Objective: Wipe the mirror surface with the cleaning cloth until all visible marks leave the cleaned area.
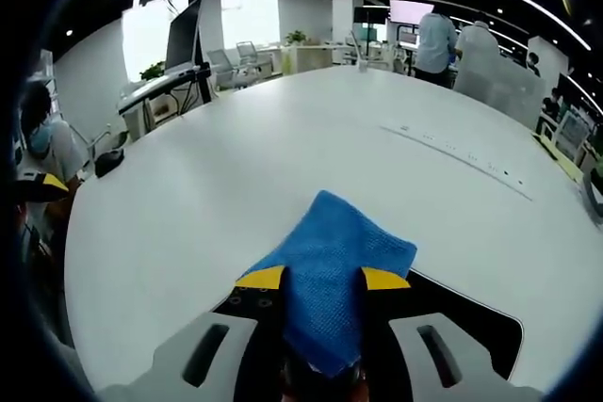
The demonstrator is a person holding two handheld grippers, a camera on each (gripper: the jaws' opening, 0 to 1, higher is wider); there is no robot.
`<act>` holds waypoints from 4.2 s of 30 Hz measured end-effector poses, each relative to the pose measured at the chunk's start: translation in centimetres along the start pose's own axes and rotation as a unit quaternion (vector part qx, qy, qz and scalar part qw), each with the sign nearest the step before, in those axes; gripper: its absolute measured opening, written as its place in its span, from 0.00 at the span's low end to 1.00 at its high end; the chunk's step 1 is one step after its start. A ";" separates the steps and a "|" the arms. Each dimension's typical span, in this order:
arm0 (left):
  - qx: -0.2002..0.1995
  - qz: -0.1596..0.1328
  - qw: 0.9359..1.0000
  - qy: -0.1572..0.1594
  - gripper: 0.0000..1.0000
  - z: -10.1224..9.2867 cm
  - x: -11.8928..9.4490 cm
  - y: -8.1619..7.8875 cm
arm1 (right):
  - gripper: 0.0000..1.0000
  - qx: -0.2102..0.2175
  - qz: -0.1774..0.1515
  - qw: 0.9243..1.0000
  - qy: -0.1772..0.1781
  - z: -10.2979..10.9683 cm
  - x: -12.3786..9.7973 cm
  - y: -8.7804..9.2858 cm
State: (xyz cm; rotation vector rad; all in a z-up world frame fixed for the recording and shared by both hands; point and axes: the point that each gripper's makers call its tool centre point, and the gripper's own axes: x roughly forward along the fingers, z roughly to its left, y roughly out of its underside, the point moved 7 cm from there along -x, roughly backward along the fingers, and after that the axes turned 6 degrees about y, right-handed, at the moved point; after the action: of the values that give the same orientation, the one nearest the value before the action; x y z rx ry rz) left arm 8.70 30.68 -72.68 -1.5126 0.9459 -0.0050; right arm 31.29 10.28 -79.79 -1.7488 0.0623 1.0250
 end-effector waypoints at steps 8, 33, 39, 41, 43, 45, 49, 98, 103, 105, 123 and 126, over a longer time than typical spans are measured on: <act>-0.001 -0.003 1.000 -0.002 0.97 0.1 0.0 0.0 | 0.27 -0.002 -0.005 1.000 0.002 0.2 -0.2 0.4; -0.002 -0.008 1.000 -0.005 0.97 -0.3 -0.2 0.1 | 0.27 -0.007 -0.008 1.000 -0.008 1.4 -1.5 1.2; -0.004 -0.008 1.000 -0.006 0.97 -0.3 -0.1 0.1 | 0.27 -0.009 -0.010 1.000 -0.012 1.5 -1.8 1.6; -0.004 -0.009 1.000 -0.006 0.97 -0.4 0.0 0.0 | 0.27 -0.009 -0.010 1.000 -0.012 1.5 -1.8 1.7; -0.004 -0.009 1.000 -0.007 0.97 -0.6 0.0 -0.1 | 0.27 -0.010 -0.009 1.000 -0.013 1.6 -1.9 1.8; -0.005 -0.010 1.000 -0.007 0.97 -0.8 0.1 -0.2 | 0.27 -0.010 -0.009 1.000 -0.014 1.7 -2.0 1.8; -0.004 -0.010 1.000 -0.007 0.97 -1.0 0.2 -0.3 | 0.27 -0.012 -0.009 1.000 -0.019 1.8 -2.2 2.0; -0.002 -0.016 1.000 -0.015 0.97 -1.4 -0.5 -0.4 | 0.26 -0.018 -0.033 0.999 -0.014 2.1 -3.8 1.4; -0.003 -0.015 1.000 -0.016 0.97 -1.4 -1.0 0.0 | 0.19 -0.016 -0.021 1.000 -0.012 2.0 -3.4 1.6; -0.004 -0.014 1.000 -0.017 0.97 -1.2 -1.2 0.3 | 0.19 -0.018 -0.020 1.000 -0.010 2.0 -3.3 1.7; -0.007 -0.016 1.000 -0.021 0.97 -1.1 -1.8 0.4 | 0.19 -0.002 -0.007 1.000 -0.010 1.9 -3.0 2.3; -0.007 -0.016 1.000 -0.022 0.97 -1.1 -1.7 0.4 | 0.19 0.001 -0.008 1.000 -0.011 1.7 -3.1 2.4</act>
State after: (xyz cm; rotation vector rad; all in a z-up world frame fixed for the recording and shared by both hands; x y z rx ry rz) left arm 6.79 30.80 -71.89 -1.5344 0.8893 0.0120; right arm 27.12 9.34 -79.73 -1.7335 0.0345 1.0323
